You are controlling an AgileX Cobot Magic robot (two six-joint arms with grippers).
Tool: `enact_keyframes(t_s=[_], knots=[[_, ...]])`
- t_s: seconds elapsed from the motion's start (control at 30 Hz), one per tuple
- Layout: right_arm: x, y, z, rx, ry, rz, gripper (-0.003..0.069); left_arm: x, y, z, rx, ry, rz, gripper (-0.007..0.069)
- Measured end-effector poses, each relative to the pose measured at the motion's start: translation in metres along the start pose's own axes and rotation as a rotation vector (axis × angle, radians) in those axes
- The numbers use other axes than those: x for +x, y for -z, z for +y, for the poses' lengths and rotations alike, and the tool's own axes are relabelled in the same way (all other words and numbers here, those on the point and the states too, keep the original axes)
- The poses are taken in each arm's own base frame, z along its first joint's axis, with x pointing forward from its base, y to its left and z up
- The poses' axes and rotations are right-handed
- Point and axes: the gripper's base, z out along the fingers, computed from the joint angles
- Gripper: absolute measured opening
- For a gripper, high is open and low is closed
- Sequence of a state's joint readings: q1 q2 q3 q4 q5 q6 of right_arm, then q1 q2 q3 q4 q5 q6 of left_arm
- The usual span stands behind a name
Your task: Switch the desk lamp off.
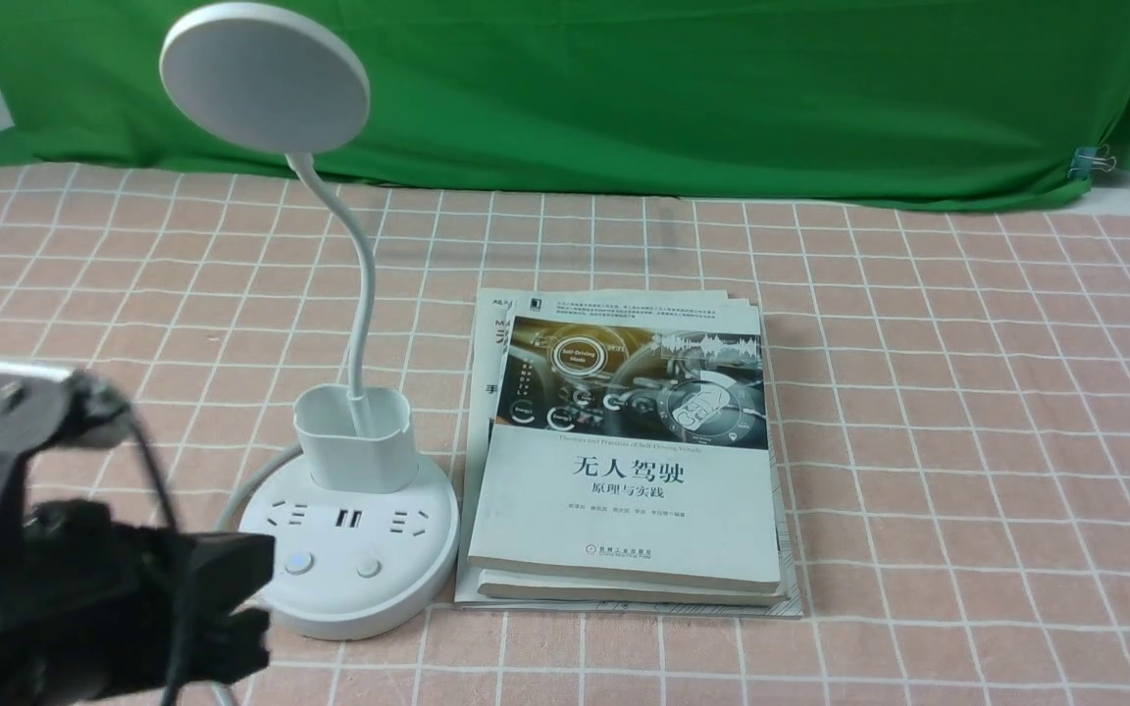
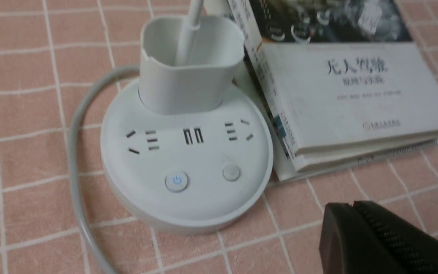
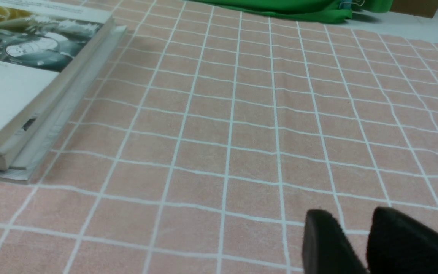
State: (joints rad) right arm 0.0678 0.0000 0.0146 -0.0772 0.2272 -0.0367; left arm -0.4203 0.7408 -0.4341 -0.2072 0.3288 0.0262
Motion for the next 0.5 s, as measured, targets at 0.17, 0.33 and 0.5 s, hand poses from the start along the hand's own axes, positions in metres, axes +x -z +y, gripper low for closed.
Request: enact_keyframes(t_s=[0.17,0.33,0.5], knots=[[0.0,0.0,0.0,0.0,0.0,0.0,0.024,0.025,0.009,0.006,-0.011,-0.03,-0.072,0.0004],[0.0,0.0,0.0,0.0,0.0,0.0,0.024,0.037,0.009,0.009,-0.023,-0.058,-0.086,0.0004],[0.0,0.0,0.0,0.0,0.0,0.0,0.024,0.037,0.009,0.01,-0.033,-0.097,-0.099,0.0004]])
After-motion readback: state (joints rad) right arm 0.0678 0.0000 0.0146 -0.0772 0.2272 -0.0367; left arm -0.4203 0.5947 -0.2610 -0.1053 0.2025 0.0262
